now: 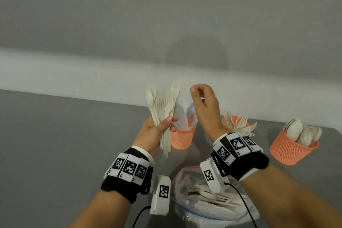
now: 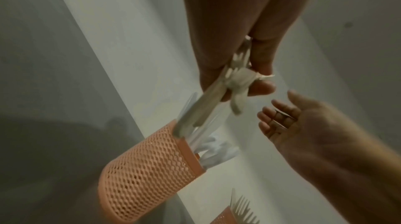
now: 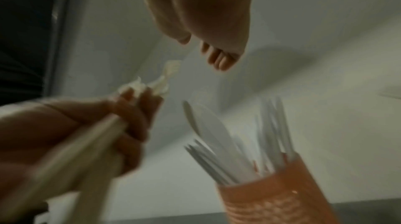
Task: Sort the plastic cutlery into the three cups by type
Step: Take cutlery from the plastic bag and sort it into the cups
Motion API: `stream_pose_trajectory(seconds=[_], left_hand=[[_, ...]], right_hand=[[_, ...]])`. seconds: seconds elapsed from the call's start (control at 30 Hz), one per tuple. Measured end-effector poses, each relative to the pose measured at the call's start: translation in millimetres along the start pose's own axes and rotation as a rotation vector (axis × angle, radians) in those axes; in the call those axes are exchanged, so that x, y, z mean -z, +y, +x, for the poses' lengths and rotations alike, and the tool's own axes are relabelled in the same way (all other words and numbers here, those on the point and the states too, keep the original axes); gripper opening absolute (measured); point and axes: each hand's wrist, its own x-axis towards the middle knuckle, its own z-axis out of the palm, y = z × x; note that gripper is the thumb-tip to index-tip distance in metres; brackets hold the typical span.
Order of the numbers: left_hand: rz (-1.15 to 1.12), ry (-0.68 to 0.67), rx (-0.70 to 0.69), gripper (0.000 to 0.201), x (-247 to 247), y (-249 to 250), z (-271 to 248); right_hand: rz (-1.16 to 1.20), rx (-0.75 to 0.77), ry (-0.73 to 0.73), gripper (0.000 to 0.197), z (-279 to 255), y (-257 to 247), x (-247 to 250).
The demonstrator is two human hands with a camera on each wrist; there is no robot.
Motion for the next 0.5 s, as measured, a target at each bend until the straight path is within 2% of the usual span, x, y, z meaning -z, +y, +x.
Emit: stream_pose_trajectory(seconds=[0.1, 0.17, 0.3, 0.4, 0.5], left_hand=[[-0.019, -0.052, 0.013, 0.015, -12, 1, 0], [-0.025, -0.098, 0.049, 0.016, -20, 1, -1], [-0.054, -0.128, 0.138, 0.021, -31, 1, -5], [-0.093, -0.082, 0.179, 0.024, -35, 1, -9], [-0.083, -0.069, 0.205, 0.028, -38, 1, -13]], right_hand=[[0.032, -0.267, -0.277, 0.031, -16, -15, 5], [0.124, -0.368, -0.368, 0.026, -24, -19, 5], [0.191, -0.443, -0.302, 0.022, -27, -24, 15], [0.26, -0.517, -0.257, 0.024, -28, -30, 25], [0.399, -0.5, -0.171, 0.017, -29, -35, 34]])
